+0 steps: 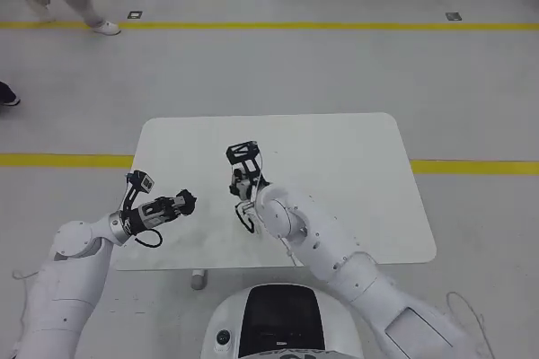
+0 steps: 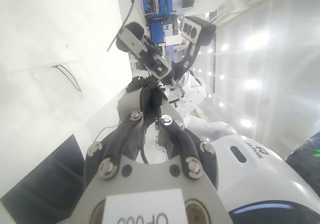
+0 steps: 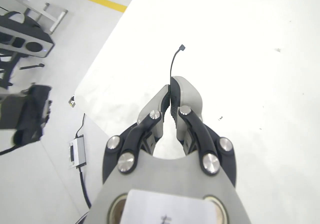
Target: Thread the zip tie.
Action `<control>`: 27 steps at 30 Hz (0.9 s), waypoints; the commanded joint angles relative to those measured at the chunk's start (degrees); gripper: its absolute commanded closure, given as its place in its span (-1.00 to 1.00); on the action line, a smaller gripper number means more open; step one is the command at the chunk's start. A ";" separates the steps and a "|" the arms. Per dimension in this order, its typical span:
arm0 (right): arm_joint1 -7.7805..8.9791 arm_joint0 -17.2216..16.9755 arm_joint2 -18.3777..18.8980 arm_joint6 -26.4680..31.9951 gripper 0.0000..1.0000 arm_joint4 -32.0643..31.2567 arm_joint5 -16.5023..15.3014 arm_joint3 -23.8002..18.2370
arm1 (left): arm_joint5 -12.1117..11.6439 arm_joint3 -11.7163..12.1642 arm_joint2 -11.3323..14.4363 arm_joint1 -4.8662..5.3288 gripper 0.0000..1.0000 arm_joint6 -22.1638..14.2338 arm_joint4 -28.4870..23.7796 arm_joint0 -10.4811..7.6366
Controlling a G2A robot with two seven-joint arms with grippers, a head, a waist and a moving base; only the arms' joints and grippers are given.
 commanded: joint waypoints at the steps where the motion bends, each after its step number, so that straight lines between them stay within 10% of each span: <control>1: 0.73 -3.53 1.40 -1.05 1.00 -0.36 -1.34 -4.27 | 0.00 0.00 0.00 0.00 1.00 0.00 0.00 0.00; 10: 2.45 -8.35 4.70 -2.34 1.00 4.16 -15.03 -7.81 | 0.00 0.00 0.00 0.00 1.00 0.00 0.00 0.00; 22: 2.62 -8.67 4.34 -2.97 1.00 2.68 -15.78 -6.60 | 0.00 0.00 0.00 0.00 1.00 0.00 0.00 0.00; 27: 2.47 -12.00 2.82 -16.45 1.00 -1.07 -13.30 -7.26 | 0.00 0.00 0.00 0.00 1.00 0.00 0.00 0.00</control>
